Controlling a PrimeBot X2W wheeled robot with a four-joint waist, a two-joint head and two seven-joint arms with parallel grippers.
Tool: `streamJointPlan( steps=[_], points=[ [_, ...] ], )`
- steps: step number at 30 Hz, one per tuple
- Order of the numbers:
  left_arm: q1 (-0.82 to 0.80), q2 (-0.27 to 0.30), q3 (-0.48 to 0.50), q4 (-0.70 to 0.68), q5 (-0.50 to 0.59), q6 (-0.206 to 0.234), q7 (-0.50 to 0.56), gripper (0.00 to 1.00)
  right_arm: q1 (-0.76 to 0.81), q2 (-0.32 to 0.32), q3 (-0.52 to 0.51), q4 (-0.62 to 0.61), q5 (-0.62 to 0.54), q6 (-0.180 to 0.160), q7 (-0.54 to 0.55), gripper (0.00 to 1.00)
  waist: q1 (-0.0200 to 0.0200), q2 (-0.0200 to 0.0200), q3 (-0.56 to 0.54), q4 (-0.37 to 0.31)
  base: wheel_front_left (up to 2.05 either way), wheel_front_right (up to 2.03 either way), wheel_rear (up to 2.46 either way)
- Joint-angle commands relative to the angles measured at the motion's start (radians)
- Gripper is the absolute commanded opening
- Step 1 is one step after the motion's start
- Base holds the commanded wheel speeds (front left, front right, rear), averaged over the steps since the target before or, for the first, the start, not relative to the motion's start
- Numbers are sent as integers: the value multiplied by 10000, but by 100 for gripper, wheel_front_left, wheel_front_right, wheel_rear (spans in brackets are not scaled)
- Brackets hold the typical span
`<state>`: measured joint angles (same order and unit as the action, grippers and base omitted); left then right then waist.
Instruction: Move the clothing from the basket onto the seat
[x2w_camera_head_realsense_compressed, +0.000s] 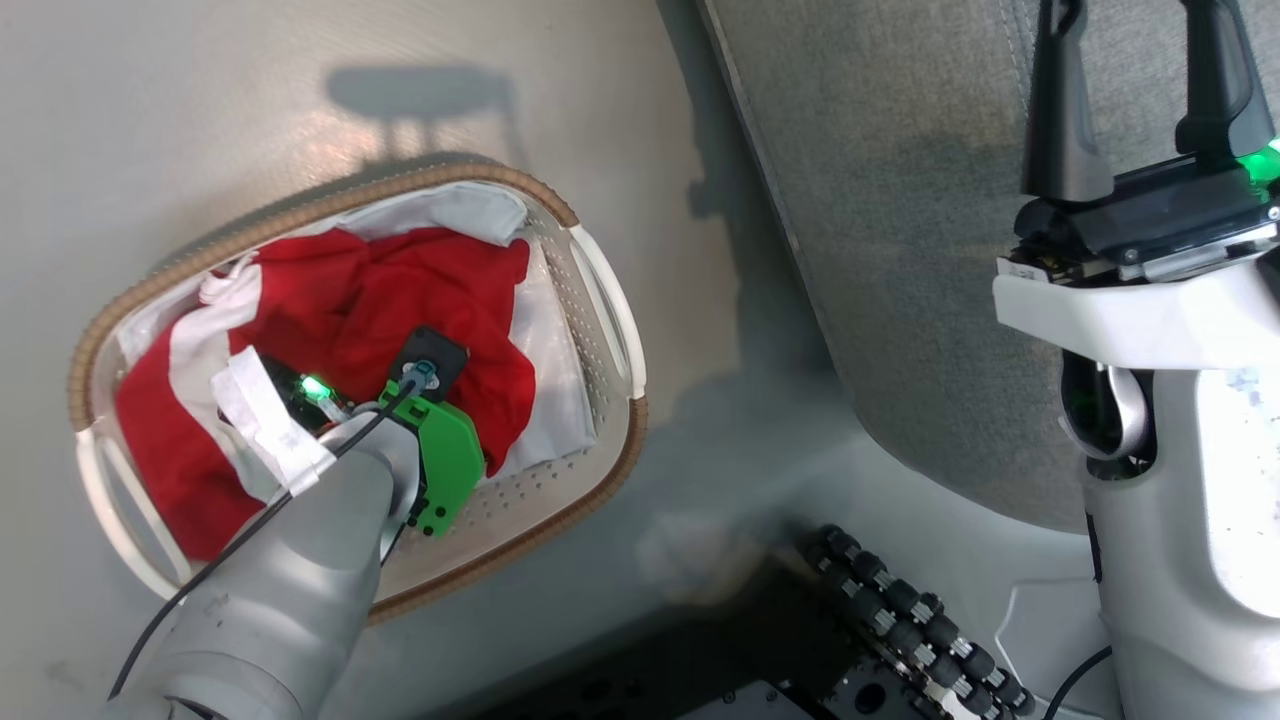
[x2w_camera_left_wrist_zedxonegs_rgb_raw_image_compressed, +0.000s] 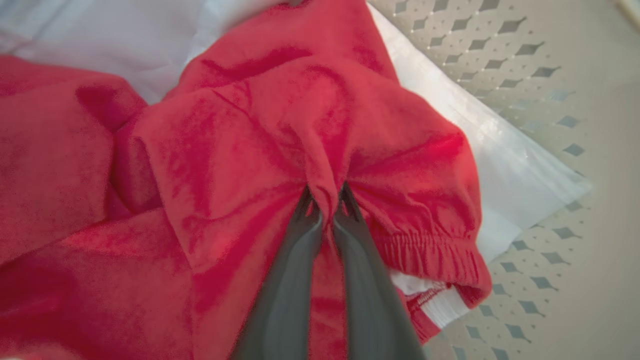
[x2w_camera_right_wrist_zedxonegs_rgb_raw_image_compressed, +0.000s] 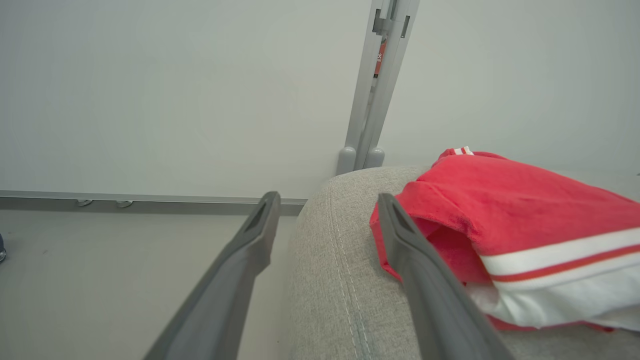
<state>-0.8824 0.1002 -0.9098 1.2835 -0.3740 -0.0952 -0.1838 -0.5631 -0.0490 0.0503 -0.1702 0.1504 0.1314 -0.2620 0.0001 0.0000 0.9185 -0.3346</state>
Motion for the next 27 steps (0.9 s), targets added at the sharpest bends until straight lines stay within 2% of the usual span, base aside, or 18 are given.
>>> streamJointPlan(
  steps=[1,7,13,27],
  points=[
    [165,-25,-24,3,-79,-46,-137,0,143,-28,28,96,-101,-14,-46,100,-1,0,-467,276,0,0,0],
    [368,-130,98,-316,-351,-188,-623,0,471,-29,66,375,-627,-14,-46,100,-1,0,-1628,916,0,0,0],
    [783,32,0,-883,-455,-299,-806,0,995,-32,159,755,-1044,-14,-46,100,-1,0,-3137,1509,0,0,0],
    [1813,805,-733,-3817,144,-365,-820,0,2953,-34,-64,1819,-1720,-14,-45,100,-1,0,-6910,2568,0,0,0]
  ],
)
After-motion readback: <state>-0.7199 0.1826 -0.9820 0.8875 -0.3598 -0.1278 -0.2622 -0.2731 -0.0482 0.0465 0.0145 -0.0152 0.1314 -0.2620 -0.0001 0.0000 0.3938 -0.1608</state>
